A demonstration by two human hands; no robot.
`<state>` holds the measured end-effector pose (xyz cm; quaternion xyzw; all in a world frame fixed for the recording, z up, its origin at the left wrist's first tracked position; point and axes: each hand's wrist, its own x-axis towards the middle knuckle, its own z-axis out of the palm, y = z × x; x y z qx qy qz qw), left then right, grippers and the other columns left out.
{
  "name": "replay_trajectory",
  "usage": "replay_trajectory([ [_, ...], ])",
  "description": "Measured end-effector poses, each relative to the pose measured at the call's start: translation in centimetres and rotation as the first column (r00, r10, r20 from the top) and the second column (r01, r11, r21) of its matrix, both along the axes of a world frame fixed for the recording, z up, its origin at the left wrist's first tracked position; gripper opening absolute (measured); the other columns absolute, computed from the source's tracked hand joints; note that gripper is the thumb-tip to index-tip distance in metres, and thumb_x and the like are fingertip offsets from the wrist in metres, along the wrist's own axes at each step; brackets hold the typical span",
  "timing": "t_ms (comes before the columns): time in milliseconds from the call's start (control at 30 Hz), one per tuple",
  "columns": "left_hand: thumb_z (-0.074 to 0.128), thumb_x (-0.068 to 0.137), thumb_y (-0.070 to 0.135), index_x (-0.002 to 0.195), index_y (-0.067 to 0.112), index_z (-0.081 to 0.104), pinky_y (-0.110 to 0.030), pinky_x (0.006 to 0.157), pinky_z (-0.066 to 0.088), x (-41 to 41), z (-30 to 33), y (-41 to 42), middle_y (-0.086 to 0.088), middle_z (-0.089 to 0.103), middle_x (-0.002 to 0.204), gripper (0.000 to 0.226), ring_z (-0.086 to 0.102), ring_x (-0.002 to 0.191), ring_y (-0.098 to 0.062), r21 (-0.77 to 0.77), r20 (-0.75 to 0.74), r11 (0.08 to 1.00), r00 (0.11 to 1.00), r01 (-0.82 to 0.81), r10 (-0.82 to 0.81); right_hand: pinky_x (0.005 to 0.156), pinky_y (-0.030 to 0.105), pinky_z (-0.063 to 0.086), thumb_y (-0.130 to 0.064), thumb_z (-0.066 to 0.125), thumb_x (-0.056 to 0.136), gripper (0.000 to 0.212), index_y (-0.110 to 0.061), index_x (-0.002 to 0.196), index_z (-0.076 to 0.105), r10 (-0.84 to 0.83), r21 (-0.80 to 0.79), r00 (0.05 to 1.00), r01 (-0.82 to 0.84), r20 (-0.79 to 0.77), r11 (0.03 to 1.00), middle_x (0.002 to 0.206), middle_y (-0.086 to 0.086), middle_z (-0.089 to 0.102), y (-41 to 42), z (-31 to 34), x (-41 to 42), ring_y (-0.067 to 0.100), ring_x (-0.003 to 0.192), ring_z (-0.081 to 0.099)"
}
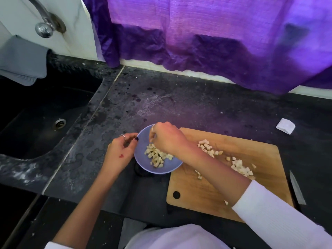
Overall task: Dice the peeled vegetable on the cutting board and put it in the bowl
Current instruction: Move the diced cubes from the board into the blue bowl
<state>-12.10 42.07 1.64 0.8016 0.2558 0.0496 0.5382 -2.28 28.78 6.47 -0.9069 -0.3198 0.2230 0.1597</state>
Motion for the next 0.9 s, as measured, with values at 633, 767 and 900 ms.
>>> replay_trajectory([
  [633, 0.048, 0.097, 0.020, 0.137, 0.014, 0.047, -0.040, 0.093, 0.048, 0.8, -0.9, -3.6, -0.002, 0.058, 0.122, 0.040, 0.057, 0.108, -0.020, 0.129, 0.020, 0.973, 0.982, -0.189, 0.188, 0.105, 0.024, 0.033, -0.051, 0.050, 0.091, 0.048, -0.044, 0.136, 0.036, -0.222, 0.270, 0.975, 0.213, 0.004, 0.939, 0.141, -0.021, 0.040, -23.3, -6.4, -2.3, 0.000, 0.127, 0.041],
  [767, 0.042, 0.100, 0.020, 0.137, 0.014, 0.046, -0.045, 0.096, 0.047, 0.6, -1.3, -5.0, -0.008, 0.058, 0.125, 0.038, 0.057, 0.111, -0.025, 0.105, 0.046, 0.969, 0.974, -0.224, 0.220, 0.117, 0.037, -0.005, -0.080, 0.039, 0.080, 0.084, -0.042, 0.149, 0.008, -0.038, 0.100, 0.962, 0.011, 0.270, 0.995, 0.158, -0.015, 0.004, -26.8, -9.5, -3.8, 0.008, 0.146, -0.002],
  [900, 0.040, 0.100, 0.023, 0.136, 0.016, 0.047, -0.049, 0.096, 0.047, 0.6, -1.3, -4.9, -0.008, 0.059, 0.125, 0.038, 0.058, 0.111, -0.026, 0.089, 0.035, 0.966, 0.970, -0.241, 0.239, 0.118, 0.040, -0.007, -0.082, 0.031, 0.081, 0.084, -0.043, 0.149, 0.000, 0.020, 0.009, 0.947, -0.024, 0.320, 1.000, 0.159, -0.013, -0.008, -25.4, -9.6, -3.6, 0.010, 0.145, -0.012],
])
